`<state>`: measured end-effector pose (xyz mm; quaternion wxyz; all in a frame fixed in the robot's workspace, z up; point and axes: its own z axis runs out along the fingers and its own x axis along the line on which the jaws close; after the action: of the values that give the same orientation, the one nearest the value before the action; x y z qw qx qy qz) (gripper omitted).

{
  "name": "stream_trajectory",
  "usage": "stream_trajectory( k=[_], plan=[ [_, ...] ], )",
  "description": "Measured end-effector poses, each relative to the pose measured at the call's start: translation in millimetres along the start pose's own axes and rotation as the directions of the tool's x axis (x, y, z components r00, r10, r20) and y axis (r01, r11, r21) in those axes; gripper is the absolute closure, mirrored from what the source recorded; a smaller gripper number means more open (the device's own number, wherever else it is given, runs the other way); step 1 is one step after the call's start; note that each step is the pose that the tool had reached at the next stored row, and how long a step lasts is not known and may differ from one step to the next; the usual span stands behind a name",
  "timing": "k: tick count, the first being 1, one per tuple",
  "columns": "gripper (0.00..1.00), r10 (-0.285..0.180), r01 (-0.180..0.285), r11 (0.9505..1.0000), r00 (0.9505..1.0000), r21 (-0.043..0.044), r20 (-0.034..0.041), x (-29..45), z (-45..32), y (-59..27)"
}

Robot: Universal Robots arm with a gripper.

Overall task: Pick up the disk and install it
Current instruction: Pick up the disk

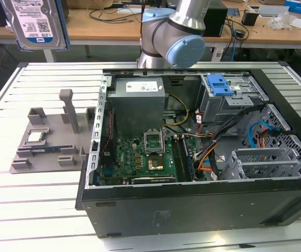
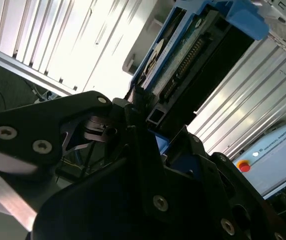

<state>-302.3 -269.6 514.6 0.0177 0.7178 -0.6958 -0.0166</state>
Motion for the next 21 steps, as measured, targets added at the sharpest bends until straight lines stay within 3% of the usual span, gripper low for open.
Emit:
stream_trajectory(
  k=[1, 7, 21],
  plan=[
    [0.63, 0.0, 0.0, 1.0, 1.0, -0.0002, 0.0001, 0.4, -0.3, -8.5],
    [0.63, 0.0, 0.0, 1.0, 1.0, -0.0023, 0.0001, 7.0, -1.6, -33.1],
    [0.63, 0.0, 0.0, 1.0, 1.0, -0.0046, 0.0001, 26.3, -3.3, -69.8]
  ],
)
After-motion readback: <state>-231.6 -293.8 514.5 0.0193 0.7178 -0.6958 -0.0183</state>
